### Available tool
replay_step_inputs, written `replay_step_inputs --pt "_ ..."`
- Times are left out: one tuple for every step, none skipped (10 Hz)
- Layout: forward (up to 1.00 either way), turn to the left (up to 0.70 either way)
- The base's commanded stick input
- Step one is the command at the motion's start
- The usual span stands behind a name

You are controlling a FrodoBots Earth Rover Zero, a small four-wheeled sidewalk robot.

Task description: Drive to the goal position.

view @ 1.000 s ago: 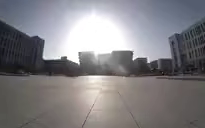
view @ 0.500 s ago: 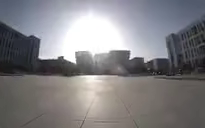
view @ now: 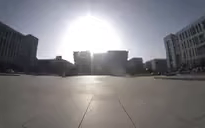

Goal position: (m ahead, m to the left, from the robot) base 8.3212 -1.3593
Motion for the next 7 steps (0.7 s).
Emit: replay_step_inputs --pt "1.0 0.04" --pt "1.0 0.04" --pt "1.0 0.04" --pt "1.0 0.04" --pt "1.0 0.04" --pt "1.0 0.04" --pt "1.0 0.04"
